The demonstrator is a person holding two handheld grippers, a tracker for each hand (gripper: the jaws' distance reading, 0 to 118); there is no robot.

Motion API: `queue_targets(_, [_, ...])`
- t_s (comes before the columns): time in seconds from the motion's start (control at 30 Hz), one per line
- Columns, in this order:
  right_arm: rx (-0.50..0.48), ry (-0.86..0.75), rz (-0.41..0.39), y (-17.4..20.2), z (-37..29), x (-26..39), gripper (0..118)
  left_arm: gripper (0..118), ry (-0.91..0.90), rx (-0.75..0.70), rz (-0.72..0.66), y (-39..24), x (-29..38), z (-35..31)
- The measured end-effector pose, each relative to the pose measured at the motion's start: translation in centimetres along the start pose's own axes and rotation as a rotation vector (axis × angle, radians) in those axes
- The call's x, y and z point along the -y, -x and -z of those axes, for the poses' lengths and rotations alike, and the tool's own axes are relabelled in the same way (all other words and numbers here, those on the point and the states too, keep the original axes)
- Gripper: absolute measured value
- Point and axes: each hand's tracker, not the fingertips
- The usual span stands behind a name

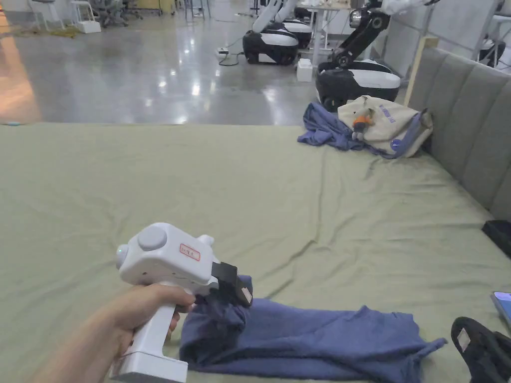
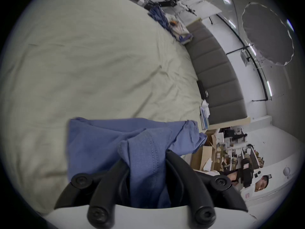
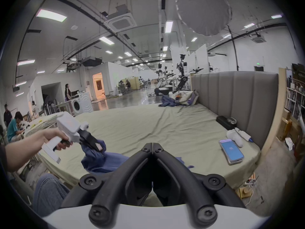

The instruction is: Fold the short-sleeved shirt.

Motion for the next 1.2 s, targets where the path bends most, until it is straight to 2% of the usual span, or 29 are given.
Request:
queue_targets(0.13, [0.047,-0.007,0.043,-2.7,-1.1,0.4,1,18,0.038,-0.051,0.027,1.1,0.1,5.6])
queue_targets(0.17, [0.055,-0.005,0.046,-3.2,-1.2,0.5,1,25,0.014,-0.064,0.018,1.4,0.2,6.4])
queue_targets(0.2, [0.064,-0.001,0.043,-3.4,-1.2,0.6,1,47,-0.02,-0.096,0.007,1.5,0.2,7.2])
queue_targets(0.27, [0.073,0.004,0.042,-3.8,-1.1,0.9,1,71,-0.011,-0.044,-0.001,1.7,0.2,7.7])
queue_targets(0.3, [0.069,0.003,0.046,-4.0,-1.1,0.9,1,80,0.002,0.082,-0.045,1.5,0.6,7.4])
queue_targets(0.33, [0.064,0.004,0.048,-4.0,-1.0,0.9,1,109,-0.014,0.22,-0.088,0.4,1.0,7.2])
queue_targets(0.37, [0.065,0.004,0.046,-3.9,-0.9,0.9,1,117,-0.037,0.311,-0.134,-0.3,1.1,6.6])
queue_targets(0.5, [0.049,-0.002,0.047,-3.6,-0.6,0.8,1,118,-0.039,0.539,-0.206,-2.8,1.1,3.2])
queue_targets(0.57, [0.038,-0.008,0.047,-3.4,-0.8,0.7,1,118,-0.14,0.474,-0.148,-3.7,1.8,0.0])
queue_targets(0.63, [0.036,-0.018,0.034,-3.2,-0.8,0.8,1,118,-0.292,0.279,-0.023,-4.7,3.4,-2.3])
queue_targets(0.67, [0.033,-0.02,0.023,-3.2,-0.7,0.8,1,116,-0.399,0.136,0.081,-5.0,5.0,-3.1])
queue_targets(0.7, [0.036,-0.024,0.011,-3.1,-0.6,0.9,1,106,-0.489,-0.021,0.174,-5.4,6.6,-3.6])
queue_targets(0.73, [0.045,-0.029,-0.002,-2.9,-0.4,0.9,1,56,-0.542,-0.177,0.317,-6.3,8.8,-3.4])
queue_targets(0.77, [0.044,-0.033,-0.006,-2.9,-0.2,1.0,1,0,-0.649,-0.293,0.412,-6.6,10.8,-3.3])
queue_targets(0.8, [0.042,-0.036,-0.011,-2.9,0.0,1.1,1,0,-0.51,-0.632,0.585,-6.4,13.5,-3.1])
queue_targets(0.83, [0.043,-0.034,-0.011,-2.9,0.3,1.1,1,0,-0.529,-0.597,0.574,-6.5,15.0,-3.4])
queue_targets(0.87, [0.044,-0.031,-0.011,-2.9,0.5,1.2,1,0,-0.41,-0.526,0.439,-5.1,14.4,-2.1])
queue_targets(0.9, [0.044,-0.029,-0.009,-2.9,0.7,1.2,1,0,-0.365,-0.462,0.359,-4.5,14.5,-1.2])
queue_targets(0.93, [0.046,-0.026,-0.008,-2.9,0.9,1.3,1,0,-0.39,-0.48,0.374,-4.3,15.1,-0.2])
queue_targets(1.0, [0.048,-0.023,-0.001,-3.0,1.1,1.3,1,0,-0.42,-0.614,0.536,-2.9,14.0,4.2])
queue_targets(1.1, [0.057,-0.016,0.006,-3.3,1.2,1.3,1,0,-0.341,-0.601,0.47,-1.6,12.6,8.3])
queue_targets(1.2, [0.069,-0.01,0.01,-3.9,1.2,1.3,1,0,-0.261,-0.665,0.581,-1.5,13.7,12.6])
